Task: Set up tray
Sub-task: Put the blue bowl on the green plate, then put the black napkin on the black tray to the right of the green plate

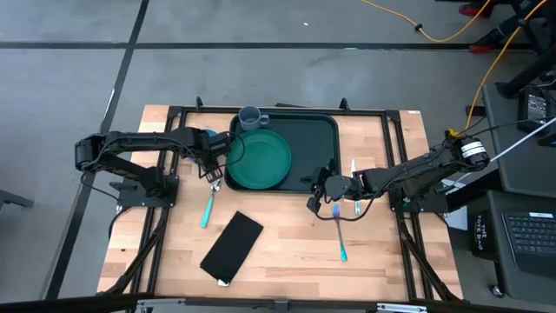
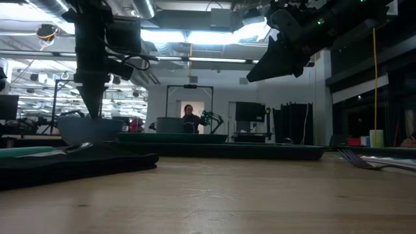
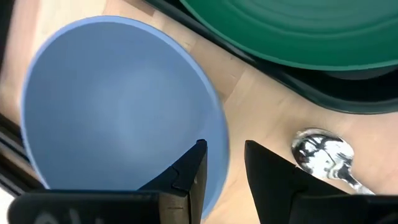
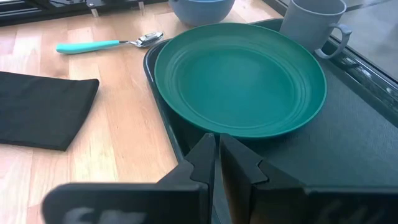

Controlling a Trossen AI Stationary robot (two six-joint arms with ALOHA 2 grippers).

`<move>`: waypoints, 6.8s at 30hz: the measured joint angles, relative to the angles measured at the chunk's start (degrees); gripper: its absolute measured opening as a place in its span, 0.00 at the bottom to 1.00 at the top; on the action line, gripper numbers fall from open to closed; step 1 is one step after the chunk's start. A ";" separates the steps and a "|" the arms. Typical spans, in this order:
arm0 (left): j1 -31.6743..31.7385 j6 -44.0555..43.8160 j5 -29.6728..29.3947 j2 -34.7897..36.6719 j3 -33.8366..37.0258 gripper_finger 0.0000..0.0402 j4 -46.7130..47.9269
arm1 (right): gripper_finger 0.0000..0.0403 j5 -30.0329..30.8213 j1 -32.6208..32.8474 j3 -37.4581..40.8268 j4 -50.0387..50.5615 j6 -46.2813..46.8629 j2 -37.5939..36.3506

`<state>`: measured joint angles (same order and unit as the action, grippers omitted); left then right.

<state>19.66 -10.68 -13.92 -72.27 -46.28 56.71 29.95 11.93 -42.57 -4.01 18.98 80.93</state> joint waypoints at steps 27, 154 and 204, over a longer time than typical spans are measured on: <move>0.02 1.65 -0.34 -5.35 0.00 0.25 -1.50 | 0.07 -0.01 -0.01 0.00 -0.03 0.24 0.00; -12.36 25.69 3.52 -29.42 -31.73 0.01 -1.04 | 0.07 5.92 -1.91 9.09 -15.25 -7.30 0.02; -12.87 23.27 -0.10 -27.55 -39.40 0.23 6.62 | 0.07 1.77 -1.89 9.14 -15.93 -7.40 0.02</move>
<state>6.79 12.59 -14.02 -99.82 -85.68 63.33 31.73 10.04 -33.43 -19.94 11.58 80.95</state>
